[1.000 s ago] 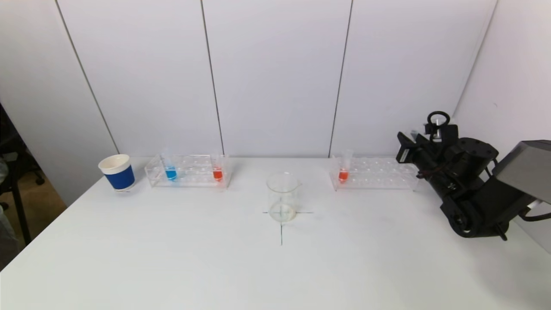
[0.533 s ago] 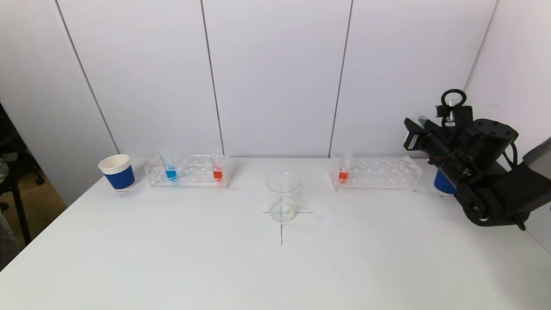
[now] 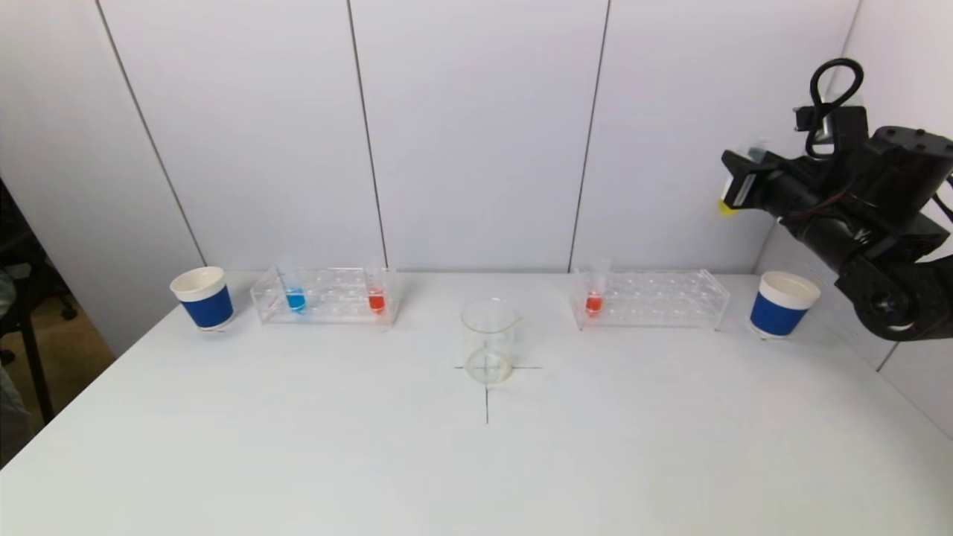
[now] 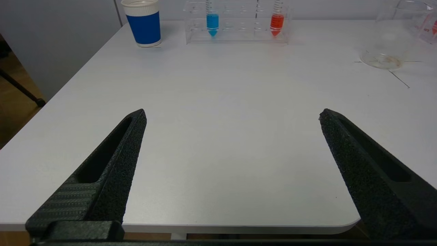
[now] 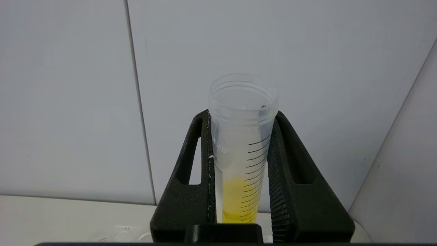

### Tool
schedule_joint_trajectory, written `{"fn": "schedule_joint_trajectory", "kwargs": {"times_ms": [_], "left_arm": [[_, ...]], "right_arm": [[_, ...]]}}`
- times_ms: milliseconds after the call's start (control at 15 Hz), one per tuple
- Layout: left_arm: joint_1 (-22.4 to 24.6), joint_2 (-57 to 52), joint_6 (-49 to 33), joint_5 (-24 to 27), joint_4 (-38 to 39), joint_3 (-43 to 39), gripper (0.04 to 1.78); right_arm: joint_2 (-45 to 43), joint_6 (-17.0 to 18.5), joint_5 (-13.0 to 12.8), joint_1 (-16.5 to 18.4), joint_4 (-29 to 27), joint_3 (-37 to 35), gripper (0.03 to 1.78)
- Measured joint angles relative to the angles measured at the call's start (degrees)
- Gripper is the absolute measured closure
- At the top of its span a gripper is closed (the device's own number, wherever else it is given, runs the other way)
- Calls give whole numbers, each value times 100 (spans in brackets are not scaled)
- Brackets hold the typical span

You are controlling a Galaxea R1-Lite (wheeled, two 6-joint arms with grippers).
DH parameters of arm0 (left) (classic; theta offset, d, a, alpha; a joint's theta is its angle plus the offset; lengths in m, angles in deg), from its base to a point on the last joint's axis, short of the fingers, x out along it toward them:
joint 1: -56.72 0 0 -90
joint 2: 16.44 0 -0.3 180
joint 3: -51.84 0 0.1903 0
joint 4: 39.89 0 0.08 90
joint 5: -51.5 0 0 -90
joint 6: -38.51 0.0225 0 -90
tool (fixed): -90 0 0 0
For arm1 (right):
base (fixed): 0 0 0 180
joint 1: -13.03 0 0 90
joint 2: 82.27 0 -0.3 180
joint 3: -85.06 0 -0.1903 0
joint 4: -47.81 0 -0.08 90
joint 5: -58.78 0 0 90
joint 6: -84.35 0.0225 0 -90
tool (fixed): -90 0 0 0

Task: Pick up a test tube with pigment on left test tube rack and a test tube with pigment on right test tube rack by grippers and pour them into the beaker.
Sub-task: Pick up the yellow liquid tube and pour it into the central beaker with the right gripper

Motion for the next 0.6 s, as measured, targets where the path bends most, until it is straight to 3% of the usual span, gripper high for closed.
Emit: {"fn": "schedule_joint_trajectory", "kwargs": {"times_ms": [400, 600], "left_arm": [[0, 0, -2, 2, 0, 0, 5], [0, 0, 0, 2, 0, 0, 5]], "right_arm": [[-736, -257, 188, -317, -1395, 797, 132], [-863, -631, 229, -555, -1780, 1293, 132]]}}
